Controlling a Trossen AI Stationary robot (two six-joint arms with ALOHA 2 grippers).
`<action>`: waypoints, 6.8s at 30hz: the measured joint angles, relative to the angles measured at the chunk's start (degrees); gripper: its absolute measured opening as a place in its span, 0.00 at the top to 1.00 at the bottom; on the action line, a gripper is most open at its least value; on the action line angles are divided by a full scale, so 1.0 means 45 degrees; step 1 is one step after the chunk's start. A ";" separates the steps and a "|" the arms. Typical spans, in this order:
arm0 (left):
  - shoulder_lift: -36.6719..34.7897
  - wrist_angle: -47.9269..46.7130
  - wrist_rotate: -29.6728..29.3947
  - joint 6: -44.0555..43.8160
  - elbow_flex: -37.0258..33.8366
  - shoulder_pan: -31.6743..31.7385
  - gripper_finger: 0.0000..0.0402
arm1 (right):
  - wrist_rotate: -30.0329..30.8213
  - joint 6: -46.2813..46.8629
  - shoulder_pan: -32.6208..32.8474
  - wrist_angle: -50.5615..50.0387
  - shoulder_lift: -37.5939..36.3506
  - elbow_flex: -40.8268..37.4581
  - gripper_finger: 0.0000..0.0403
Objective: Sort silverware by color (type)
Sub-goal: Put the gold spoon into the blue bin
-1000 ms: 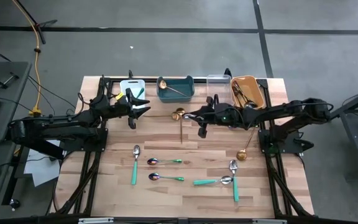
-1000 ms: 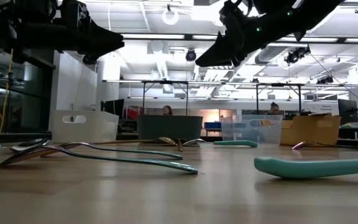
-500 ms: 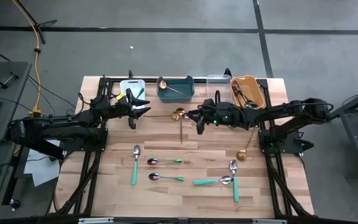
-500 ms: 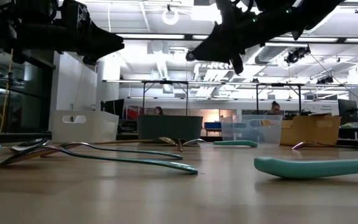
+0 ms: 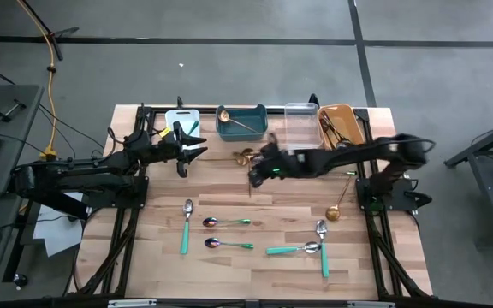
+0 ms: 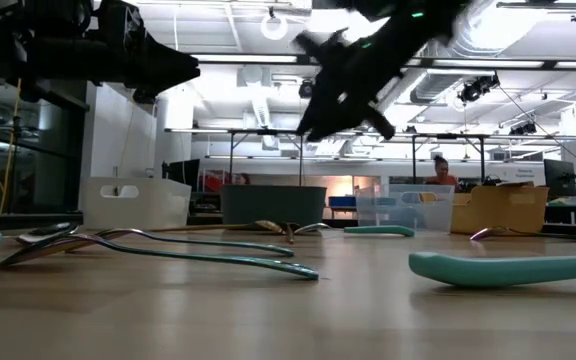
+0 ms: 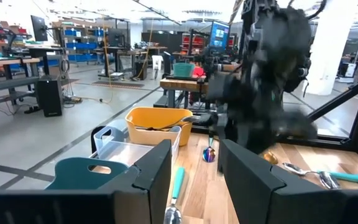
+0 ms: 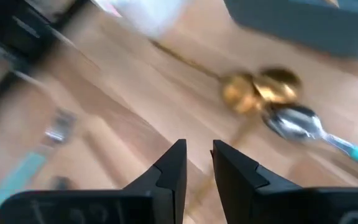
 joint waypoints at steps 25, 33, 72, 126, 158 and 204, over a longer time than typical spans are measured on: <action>0.0000 0.0024 0.0000 -0.0321 0.0000 -0.0005 0.67 | 0.0720 0.2506 -0.0708 -0.6063 0.6193 0.5925 0.82; 0.0000 0.0029 0.0000 -0.0318 0.0000 0.0000 0.67 | 0.0945 0.3383 -0.0877 -0.5554 0.6210 0.5555 0.82; 0.0000 0.0005 0.0000 -0.0311 0.0000 0.0000 0.67 | 0.0765 0.2693 -0.1028 -0.4555 0.6669 0.5600 0.82; 0.0000 0.0006 -0.0039 -0.0307 0.0000 -0.0005 0.67 | 0.1376 -0.4218 -0.0120 0.6566 -0.2029 -0.5132 0.97; 0.0559 0.0189 -0.0044 0.0136 0.0000 -0.0004 0.67 | -0.1218 -0.7287 -0.1368 1.2652 -0.2166 -0.6344 0.97; 0.0559 0.1219 -0.0005 -0.0325 0.0000 -0.0005 0.67 | -0.4456 -1.3648 -0.6516 0.0912 0.5256 0.5828 0.97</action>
